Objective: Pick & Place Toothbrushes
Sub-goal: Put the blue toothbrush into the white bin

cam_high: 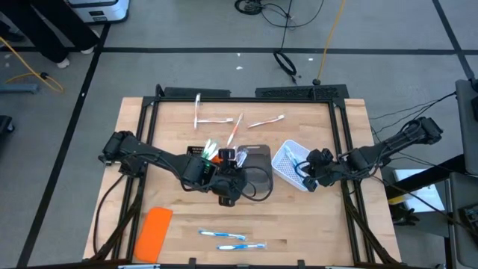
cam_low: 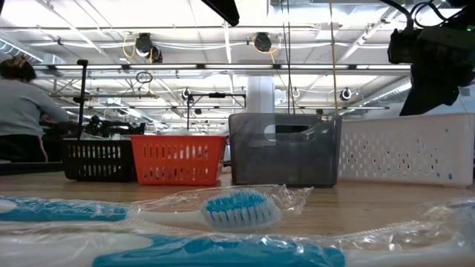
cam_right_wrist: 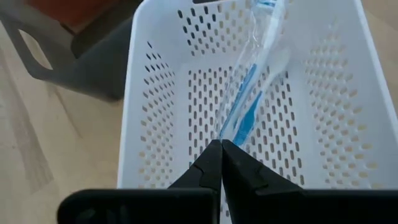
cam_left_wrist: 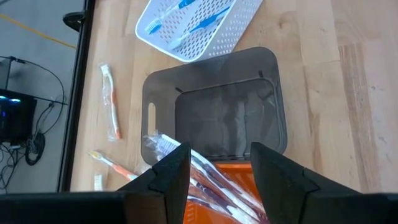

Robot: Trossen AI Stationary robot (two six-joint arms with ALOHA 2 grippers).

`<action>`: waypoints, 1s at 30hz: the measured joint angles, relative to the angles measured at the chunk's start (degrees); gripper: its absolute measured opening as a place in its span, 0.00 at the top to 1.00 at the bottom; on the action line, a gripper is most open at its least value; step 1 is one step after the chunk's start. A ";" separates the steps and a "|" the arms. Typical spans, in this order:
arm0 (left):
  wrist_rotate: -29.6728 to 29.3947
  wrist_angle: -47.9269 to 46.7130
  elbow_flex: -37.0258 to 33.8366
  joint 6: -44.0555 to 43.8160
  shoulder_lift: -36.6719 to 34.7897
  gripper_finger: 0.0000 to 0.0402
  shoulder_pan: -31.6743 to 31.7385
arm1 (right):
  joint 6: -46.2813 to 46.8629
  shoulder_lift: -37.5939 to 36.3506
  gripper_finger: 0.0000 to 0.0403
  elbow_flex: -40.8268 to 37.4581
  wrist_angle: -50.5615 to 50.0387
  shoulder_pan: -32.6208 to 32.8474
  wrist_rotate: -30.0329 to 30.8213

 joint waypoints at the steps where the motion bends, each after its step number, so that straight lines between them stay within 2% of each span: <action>1: 0.11 0.00 0.00 0.00 0.00 0.58 0.00 | -0.02 0.00 1.00 -0.13 0.05 0.00 -0.02; 8: 1.95 0.01 0.00 0.08 0.00 0.58 -0.02 | 0.01 0.00 0.99 -0.68 0.10 0.00 -1.74; 13: 2.48 -0.02 0.00 -1.08 0.02 0.58 -0.09 | -0.95 0.00 0.95 -0.68 0.05 -0.04 -1.62; 23: 9.93 -0.49 0.00 -2.87 0.02 0.58 -0.43 | -4.13 0.00 0.77 -0.68 0.92 -0.07 -1.40; 30: 18.03 -0.25 -0.97 -4.23 0.04 0.58 -2.07 | -13.42 -0.11 0.71 -0.68 10.99 -0.07 -1.36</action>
